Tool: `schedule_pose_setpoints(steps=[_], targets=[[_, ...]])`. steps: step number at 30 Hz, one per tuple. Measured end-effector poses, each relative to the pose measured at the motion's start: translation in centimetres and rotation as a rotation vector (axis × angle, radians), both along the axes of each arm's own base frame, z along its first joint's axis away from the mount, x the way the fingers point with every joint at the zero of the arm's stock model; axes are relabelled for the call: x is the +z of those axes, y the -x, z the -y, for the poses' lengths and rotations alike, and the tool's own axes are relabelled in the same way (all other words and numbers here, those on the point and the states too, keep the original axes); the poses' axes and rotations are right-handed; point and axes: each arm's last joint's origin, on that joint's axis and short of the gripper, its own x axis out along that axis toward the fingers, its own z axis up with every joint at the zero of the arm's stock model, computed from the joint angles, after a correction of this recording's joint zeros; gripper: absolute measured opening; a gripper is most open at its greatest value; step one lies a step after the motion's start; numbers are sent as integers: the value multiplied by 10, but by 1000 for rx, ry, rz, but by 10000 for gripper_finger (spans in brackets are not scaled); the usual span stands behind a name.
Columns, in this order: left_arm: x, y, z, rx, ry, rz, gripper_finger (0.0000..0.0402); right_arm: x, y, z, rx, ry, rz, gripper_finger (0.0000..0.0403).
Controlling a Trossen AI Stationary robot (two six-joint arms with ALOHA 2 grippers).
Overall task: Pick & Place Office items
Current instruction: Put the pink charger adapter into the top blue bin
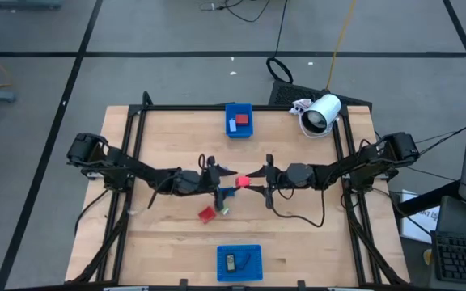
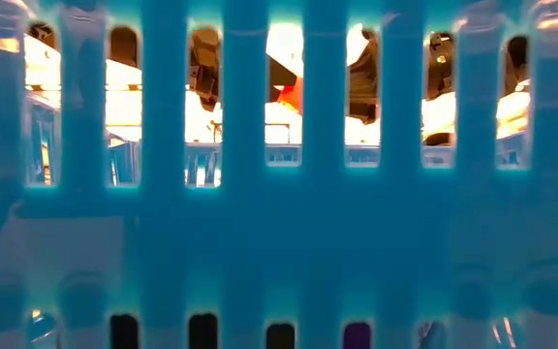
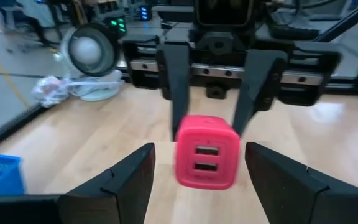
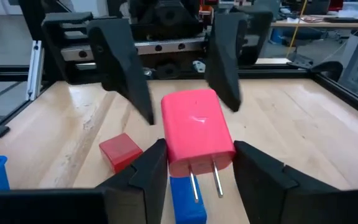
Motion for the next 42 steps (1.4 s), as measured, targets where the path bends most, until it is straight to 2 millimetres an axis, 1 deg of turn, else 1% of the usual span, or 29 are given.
schedule_pose_setpoints(steps=[3,10,21,23,25,30,39,42], targets=[[0,-1,-1,-33,35,1,250,0,0,0,1,-1,4,152],[-1,-2,-8,-12,66,1,250,1,0,-1,34,-7,14,150],[0,-2,-10,-44,101,7,248,1,0,-1,39,-7,15,151],[0,-2,-10,-45,101,7,238,1,0,-1,38,-7,15,152],[0,-2,-10,-48,102,7,218,1,0,-1,36,-7,15,151],[-1,-2,-10,-51,102,5,149,1,0,-1,32,-11,14,149],[2,-2,-11,-40,95,39,146,2,0,-1,33,-24,19,160],[9,0,-12,-22,80,52,146,2,0,-1,25,-67,9,168]])
